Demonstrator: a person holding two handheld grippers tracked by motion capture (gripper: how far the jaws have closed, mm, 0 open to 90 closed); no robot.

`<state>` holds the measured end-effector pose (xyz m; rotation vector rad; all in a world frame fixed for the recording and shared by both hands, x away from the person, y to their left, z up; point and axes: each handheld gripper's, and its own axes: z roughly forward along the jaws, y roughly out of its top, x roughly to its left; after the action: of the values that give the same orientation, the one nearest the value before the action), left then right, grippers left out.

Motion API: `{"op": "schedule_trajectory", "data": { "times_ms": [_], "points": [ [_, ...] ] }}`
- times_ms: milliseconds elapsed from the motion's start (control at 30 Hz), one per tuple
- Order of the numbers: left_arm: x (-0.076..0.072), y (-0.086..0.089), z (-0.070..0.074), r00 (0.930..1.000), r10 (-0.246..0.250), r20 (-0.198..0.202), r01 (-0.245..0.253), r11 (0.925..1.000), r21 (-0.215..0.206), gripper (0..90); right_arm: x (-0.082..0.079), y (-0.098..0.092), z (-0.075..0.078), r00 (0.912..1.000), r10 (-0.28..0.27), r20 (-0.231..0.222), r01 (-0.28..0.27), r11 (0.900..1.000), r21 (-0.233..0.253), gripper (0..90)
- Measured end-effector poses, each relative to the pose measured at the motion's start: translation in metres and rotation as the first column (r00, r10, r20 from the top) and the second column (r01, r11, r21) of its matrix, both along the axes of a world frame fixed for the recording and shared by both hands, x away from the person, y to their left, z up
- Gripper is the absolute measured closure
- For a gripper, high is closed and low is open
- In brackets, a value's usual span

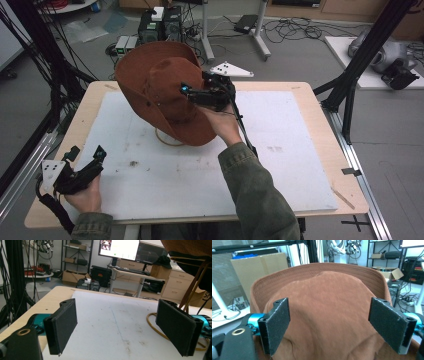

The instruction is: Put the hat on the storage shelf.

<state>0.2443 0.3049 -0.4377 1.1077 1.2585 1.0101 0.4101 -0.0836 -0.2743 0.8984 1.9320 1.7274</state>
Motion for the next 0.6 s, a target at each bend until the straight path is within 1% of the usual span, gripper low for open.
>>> {"op": "schedule_trajectory", "data": {
  "times_ms": [133,200,300,400,567,600],
  "points": [
    [0.0,-0.001,0.0,1.0,-0.002,-0.001,0.002,1.0,0.003,17.5,-0.005,-0.012,-0.004,0.9997,-0.023,0.006,0.023,1.0,-0.018,15.7],
    [0.001,-0.002,0.0,1.0,-0.002,-0.002,0.002,1.0,0.007,17.6,-0.008,-0.02,-0.007,0.9989,-0.046,0.009,0.046,0.999,-0.025,15.7],
    [0.001,-0.003,0.0,1.0,-0.006,-0.003,0.006,0.9999,0.014,17.5,-0.014,-0.034,-0.013,0.9945,-0.101,0.029,0.102,0.994,-0.033,15.7],
    [0.002,-0.004,0.0,0.9999,-0.011,-0.007,0.011,0.9998,0.019,17.5,-0.017,-0.046,-0.018,0.9919,-0.123,0.03,0.124,0.992,-0.036,15.6],
    [0.002,-0.006,0.0,0.9999,-0.015,-0.007,0.016,0.9995,0.029,17.5,-0.025,-0.065,-0.028,0.9847,-0.17,0.04,0.171,0.984,-0.043,15.6],
    [0.002,-0.007,0.001,0.9998,-0.016,-0.008,0.017,0.9994,0.03,17.5,-0.026,-0.068,-0.03,0.9835,-0.178,0.032,0.179,0.983,-0.041,15.5]
  ]
}}
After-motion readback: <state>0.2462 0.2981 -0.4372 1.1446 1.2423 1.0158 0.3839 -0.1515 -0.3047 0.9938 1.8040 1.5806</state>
